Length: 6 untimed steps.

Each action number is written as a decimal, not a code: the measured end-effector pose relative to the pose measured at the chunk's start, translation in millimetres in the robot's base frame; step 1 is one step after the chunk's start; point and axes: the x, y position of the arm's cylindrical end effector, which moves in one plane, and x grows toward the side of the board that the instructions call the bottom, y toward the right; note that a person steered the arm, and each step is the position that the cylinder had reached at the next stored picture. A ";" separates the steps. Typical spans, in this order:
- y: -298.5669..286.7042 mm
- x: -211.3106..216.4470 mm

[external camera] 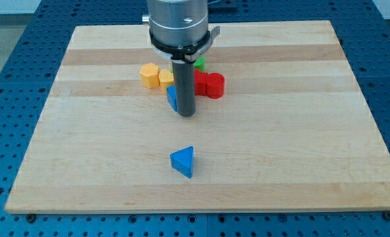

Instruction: Place the arm diagonally towards the top right side of the blue cube

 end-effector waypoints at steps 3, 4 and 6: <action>0.0 -15.9; 0.0 -15.9; 38.0 8.4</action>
